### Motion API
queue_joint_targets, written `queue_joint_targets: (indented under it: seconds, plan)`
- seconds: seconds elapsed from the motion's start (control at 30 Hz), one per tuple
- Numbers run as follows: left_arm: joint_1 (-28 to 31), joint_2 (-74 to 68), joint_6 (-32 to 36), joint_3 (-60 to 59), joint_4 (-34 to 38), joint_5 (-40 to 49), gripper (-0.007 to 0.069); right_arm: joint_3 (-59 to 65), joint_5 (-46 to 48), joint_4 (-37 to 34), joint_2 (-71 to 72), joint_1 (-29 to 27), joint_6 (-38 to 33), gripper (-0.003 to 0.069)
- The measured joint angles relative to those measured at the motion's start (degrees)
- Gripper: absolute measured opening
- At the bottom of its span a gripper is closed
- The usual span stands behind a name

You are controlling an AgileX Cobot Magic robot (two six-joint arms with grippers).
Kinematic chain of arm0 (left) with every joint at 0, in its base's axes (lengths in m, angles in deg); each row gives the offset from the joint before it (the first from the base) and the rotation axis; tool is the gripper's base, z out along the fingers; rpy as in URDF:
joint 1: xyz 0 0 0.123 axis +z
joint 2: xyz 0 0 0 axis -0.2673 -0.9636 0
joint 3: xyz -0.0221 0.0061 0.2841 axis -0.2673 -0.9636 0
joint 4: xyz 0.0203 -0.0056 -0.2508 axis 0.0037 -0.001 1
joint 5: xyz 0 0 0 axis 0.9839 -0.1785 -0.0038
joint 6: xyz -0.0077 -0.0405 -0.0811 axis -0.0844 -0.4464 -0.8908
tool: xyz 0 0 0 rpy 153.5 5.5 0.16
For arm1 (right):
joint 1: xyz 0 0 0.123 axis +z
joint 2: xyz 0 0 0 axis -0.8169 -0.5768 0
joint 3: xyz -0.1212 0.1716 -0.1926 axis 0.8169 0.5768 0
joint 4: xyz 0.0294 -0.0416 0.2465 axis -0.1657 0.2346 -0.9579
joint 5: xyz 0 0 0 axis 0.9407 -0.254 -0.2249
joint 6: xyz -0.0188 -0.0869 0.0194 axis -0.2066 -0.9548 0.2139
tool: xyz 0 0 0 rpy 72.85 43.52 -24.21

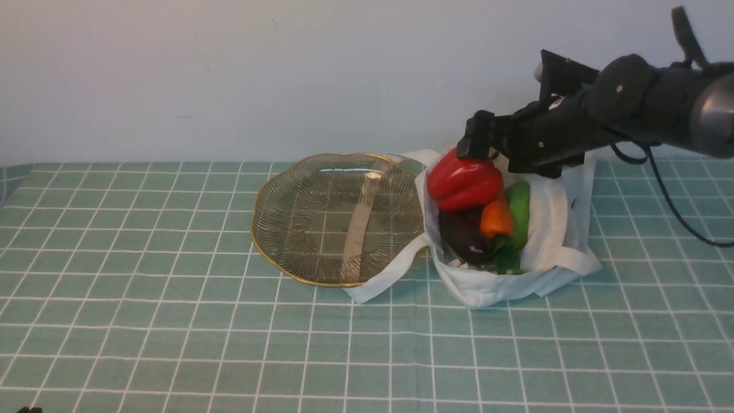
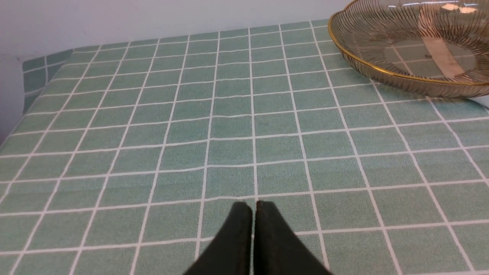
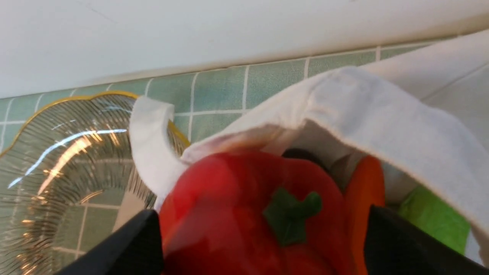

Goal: Take vegetables from cloth bag on blue coffee tablecloth place on plate.
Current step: 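Reach for the red bell pepper in the white bag with the right gripper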

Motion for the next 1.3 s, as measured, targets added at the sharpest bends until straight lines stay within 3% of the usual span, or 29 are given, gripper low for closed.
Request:
queue_joint_targets:
  seconds: [0.33,0.6,0.83,0.9,1.3]
  plan:
    - [0.00,0.00,0.00,0.00,0.00,0.00,-0.0005,-0.44,-0.50,-1.43,-1.73,0.00,0.26,0.0640]
    - [0.00,0.00,0.00,0.00,0.00,0.00,-0.0005,-0.45,-0.34,-1.69,-1.73,0.00,0.21,0.0595]
    - [0.00,0.00,0.00,0.00,0.00,0.00,-0.0005,-0.59,0.32,-1.74,-1.68,0.00,-0.04,0.0443]
    - [0.00,0.00,0.00,0.00,0.00,0.00,-0.0005,-0.75,0.82,-1.74,-1.56,0.00,-0.88,0.0363]
    - [0.00,0.00,0.00,0.00,0.00,0.00,-0.0005,-0.75,3.78,-0.23,0.31,0.00,-2.34,0.0332]
